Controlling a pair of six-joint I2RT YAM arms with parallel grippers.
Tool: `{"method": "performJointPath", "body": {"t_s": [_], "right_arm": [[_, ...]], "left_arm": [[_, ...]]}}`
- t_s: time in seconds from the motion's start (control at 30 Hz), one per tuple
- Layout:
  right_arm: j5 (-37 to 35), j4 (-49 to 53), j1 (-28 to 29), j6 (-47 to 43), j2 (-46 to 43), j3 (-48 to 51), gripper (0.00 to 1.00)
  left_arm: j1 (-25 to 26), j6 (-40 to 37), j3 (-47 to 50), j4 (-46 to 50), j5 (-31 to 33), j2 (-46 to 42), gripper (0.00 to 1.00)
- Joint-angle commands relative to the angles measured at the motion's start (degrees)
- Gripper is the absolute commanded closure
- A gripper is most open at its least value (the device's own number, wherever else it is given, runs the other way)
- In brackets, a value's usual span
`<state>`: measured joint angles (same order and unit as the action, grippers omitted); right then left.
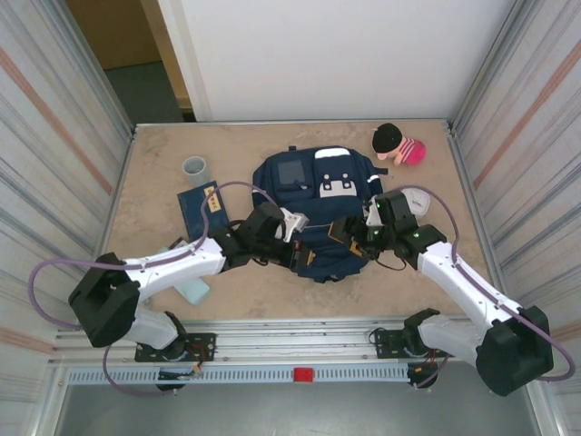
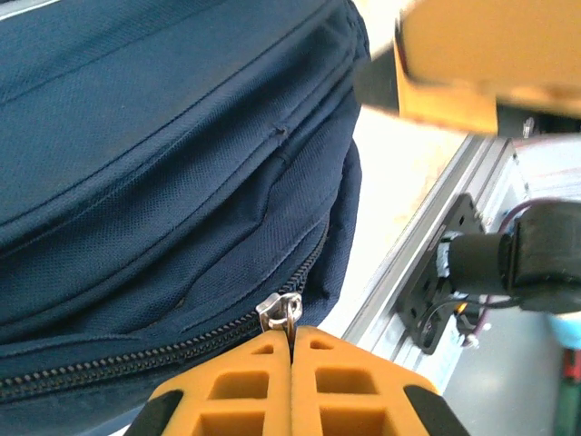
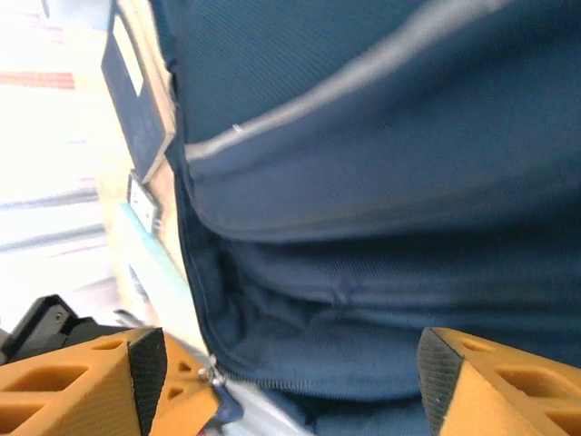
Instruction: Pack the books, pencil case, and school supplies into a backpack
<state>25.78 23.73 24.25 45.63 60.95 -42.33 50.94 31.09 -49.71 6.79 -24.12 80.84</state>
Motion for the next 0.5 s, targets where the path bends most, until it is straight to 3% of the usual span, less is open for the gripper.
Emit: {"method": "performJointPath", "body": {"t_s": [0.0, 0.13, 0.23, 0.33, 0.47], "right_arm": [[-2.4, -4.7, 0.0, -24.7, -1.5, -2.1, 0.27], [-2.8, -7.3, 0.2, -50.5, 1.8, -2.0, 0.27], [-2.2, -3.4, 0.0, -65.9, 7.4, -4.5, 0.27], [-1.1, -1.3, 0.1, -75.3, 12.2, -5.8, 0.29], [2.1, -2.8, 0.2, -81.3, 15.5, -5.8, 0.29]], "left_arm": [[0.6, -8.9, -1.1, 1.0, 0.4, -0.9, 1.00], [0.6, -11.5, -0.2, -0.1, 1.5, -1.7, 1.00], [0.6, -12.6, 0.9, -1.5, 1.8, -2.6, 1.00], [0.5, -12.9, 2.2, -3.7, 2.3, -3.4, 1.00], [0.4, -13.1, 2.6, -4.9, 2.0, -3.2, 1.00]]}}
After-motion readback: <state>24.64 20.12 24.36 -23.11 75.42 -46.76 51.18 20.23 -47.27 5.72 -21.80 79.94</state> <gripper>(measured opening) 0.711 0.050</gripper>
